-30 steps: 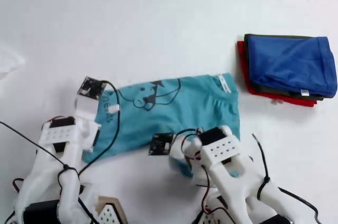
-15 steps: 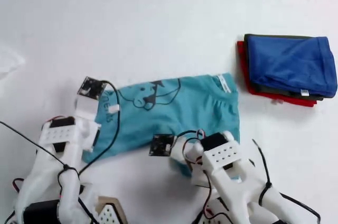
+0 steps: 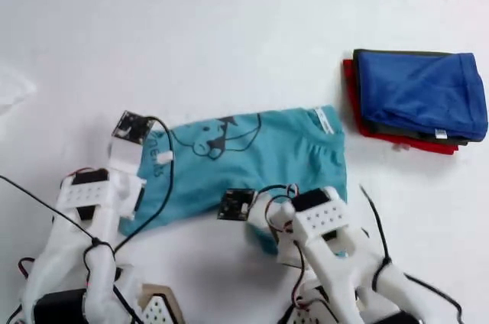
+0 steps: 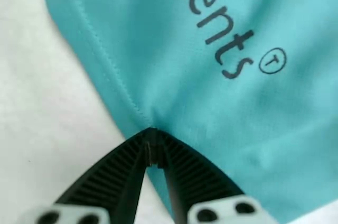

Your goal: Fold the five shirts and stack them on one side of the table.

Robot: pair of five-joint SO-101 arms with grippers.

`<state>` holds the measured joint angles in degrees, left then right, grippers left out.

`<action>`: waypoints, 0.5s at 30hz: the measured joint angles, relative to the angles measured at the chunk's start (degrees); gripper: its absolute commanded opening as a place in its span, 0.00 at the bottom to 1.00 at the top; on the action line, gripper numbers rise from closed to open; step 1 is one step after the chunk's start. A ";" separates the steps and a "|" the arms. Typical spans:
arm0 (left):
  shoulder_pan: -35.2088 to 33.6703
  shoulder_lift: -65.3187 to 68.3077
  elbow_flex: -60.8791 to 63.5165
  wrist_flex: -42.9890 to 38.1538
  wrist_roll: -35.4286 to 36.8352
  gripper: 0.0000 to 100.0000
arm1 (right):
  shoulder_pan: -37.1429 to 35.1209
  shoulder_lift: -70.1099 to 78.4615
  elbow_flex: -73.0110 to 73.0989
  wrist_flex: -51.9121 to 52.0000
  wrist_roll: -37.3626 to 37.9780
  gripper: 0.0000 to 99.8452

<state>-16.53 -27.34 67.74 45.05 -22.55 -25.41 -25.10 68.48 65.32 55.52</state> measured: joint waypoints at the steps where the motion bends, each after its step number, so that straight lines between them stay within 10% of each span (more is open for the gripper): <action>1: 0.00 0.00 0.00 0.00 0.00 0.03 | 0.09 2.02 -1.05 0.00 0.00 0.23; 9: 0.00 0.00 0.00 0.00 0.00 0.03 | 0.44 7.91 -4.22 -0.09 0.00 0.00; 15: 0.00 0.00 0.00 0.00 0.00 0.03 | 1.23 8.00 -5.10 -0.79 0.00 0.02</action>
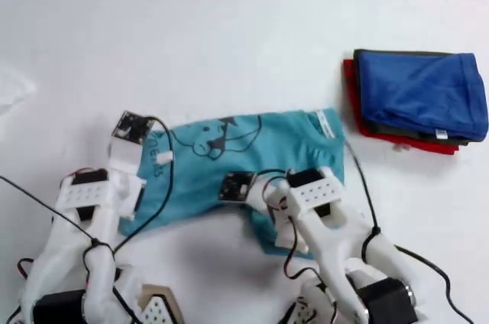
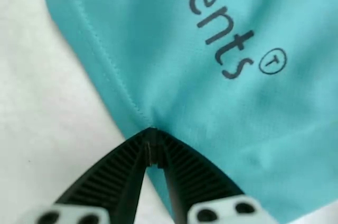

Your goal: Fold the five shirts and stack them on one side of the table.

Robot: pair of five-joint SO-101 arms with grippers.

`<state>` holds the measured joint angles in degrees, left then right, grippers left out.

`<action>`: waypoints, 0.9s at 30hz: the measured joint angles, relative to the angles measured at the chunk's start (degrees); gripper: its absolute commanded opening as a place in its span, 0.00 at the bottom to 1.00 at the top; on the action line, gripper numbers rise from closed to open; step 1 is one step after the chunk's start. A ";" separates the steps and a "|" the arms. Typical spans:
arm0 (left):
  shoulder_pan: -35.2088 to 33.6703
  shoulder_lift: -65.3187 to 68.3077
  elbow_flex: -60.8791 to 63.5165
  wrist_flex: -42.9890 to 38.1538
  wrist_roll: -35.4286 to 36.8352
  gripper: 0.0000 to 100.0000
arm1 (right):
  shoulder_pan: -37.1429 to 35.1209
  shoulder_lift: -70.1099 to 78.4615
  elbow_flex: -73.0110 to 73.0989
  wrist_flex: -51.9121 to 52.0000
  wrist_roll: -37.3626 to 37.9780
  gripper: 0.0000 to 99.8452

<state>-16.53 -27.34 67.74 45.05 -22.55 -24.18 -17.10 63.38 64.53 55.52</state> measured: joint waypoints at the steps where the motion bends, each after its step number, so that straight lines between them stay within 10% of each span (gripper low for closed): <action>1: 0.00 0.00 0.00 0.00 0.00 0.03 | 0.00 0.00 -0.35 0.00 0.00 0.02; 27: 0.00 0.00 0.00 0.00 0.00 0.03 | 8.26 5.54 -27.25 8.97 2.46 0.02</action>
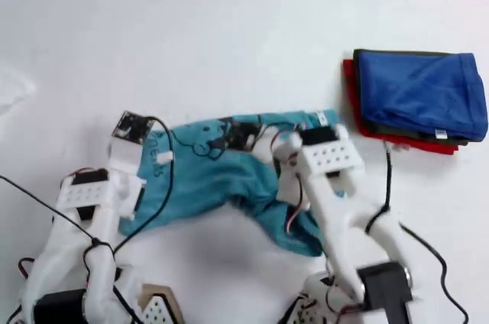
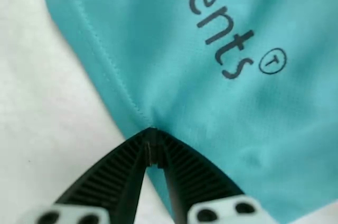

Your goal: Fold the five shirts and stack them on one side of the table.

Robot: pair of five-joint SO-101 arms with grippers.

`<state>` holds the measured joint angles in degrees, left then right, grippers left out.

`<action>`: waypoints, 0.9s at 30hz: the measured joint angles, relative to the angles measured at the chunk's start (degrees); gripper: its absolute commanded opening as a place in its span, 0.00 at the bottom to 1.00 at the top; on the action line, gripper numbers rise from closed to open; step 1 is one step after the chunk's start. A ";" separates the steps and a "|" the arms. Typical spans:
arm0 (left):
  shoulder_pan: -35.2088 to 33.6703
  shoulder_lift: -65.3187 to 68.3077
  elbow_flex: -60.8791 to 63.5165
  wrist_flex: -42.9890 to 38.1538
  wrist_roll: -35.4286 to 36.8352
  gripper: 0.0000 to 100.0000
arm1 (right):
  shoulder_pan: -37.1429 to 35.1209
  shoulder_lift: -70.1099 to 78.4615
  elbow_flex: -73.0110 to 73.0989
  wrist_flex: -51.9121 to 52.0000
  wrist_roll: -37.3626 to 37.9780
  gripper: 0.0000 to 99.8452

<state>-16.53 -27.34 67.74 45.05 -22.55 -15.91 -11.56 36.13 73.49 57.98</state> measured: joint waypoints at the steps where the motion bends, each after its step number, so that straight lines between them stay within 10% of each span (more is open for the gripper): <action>1: 0.00 0.00 0.00 0.00 0.00 0.03 | 0.88 2.29 -2.64 0.18 0.09 0.02; 27: 0.00 0.00 0.00 0.00 0.00 0.03 | 6.07 64.26 -100.31 26.55 -8.70 0.17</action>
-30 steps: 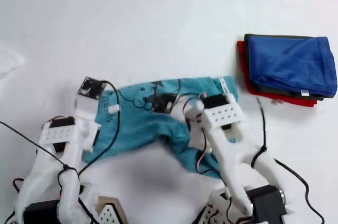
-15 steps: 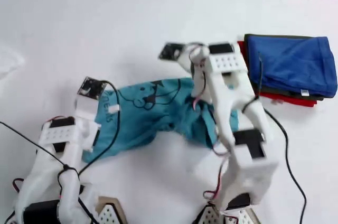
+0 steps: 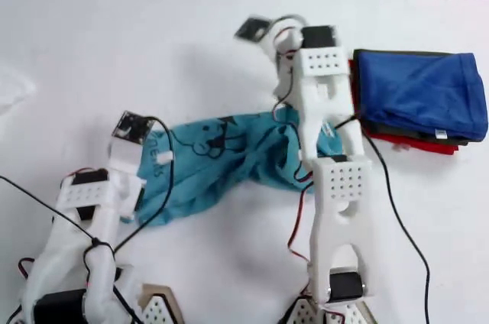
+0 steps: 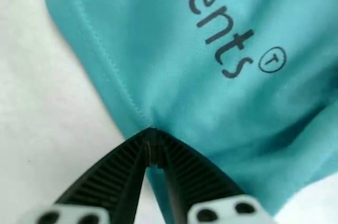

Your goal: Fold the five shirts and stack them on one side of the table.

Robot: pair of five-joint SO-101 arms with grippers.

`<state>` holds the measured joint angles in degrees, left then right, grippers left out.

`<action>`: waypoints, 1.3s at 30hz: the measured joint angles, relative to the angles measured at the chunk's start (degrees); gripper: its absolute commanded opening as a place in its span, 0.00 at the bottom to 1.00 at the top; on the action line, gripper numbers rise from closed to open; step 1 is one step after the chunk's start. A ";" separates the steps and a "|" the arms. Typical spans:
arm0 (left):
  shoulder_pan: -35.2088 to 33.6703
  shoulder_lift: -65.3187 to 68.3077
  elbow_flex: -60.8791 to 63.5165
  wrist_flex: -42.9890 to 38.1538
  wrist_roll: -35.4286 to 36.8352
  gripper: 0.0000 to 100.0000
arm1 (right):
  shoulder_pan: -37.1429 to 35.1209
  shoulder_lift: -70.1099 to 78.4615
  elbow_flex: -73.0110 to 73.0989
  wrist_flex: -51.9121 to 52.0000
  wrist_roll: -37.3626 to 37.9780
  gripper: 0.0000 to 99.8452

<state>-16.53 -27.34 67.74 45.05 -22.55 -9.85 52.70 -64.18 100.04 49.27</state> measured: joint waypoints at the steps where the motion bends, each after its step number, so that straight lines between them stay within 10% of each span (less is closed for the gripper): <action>1: 0.00 0.00 0.00 0.00 0.00 0.03 | 0.88 0.00 -1.32 0.00 -1.32 0.17; 7: 0.00 0.00 0.00 0.00 0.00 0.03 | 5.10 -0.18 -3.78 0.00 -5.27 0.00; 24: 0.00 0.00 0.00 0.00 0.00 0.03 | -3.96 -43.87 64.09 -9.49 -6.07 0.16; 39: 0.00 0.00 0.00 0.00 0.00 0.03 | -6.07 -47.12 66.46 -8.79 -9.58 0.17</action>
<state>-16.53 -27.34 67.74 45.05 -22.55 -15.91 5.58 2.29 91.25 39.69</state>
